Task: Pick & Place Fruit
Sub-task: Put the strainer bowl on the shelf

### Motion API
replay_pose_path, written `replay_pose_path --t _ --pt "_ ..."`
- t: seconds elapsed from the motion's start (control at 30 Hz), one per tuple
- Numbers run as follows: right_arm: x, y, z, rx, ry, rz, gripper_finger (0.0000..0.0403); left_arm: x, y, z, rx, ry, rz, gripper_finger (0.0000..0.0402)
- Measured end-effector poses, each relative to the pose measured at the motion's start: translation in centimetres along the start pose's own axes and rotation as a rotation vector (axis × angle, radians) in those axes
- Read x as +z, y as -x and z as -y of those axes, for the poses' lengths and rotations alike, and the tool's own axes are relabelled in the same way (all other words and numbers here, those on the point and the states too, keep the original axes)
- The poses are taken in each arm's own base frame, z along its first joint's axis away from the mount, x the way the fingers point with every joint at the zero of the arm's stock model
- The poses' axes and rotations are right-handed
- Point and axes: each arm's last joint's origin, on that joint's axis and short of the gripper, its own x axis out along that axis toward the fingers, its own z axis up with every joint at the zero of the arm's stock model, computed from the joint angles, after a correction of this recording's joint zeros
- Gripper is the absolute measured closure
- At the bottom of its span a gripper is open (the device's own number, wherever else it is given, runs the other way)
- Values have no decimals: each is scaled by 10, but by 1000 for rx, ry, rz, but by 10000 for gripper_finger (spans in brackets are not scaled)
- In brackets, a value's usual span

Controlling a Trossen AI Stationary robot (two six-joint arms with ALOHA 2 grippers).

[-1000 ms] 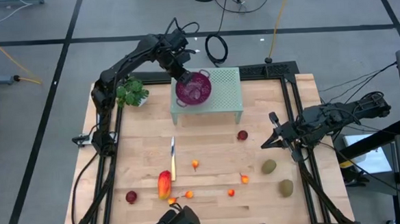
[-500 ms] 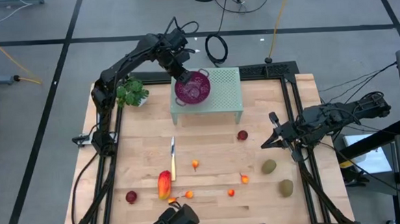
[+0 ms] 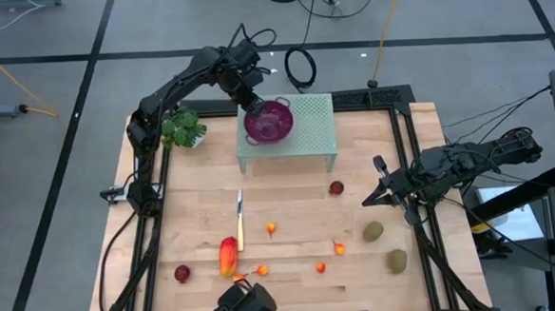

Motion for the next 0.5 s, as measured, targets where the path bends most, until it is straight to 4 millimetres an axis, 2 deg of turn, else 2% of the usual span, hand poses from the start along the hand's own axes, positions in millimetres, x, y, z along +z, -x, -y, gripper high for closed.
replay_pose_path --t 0.27,0.5 --pt "0 0 0 0 0 3 399 0 5 -7 31 10 13 315" --pt "0 0 0 0 0 3 399 -7 34 -4 20 19 78 314"
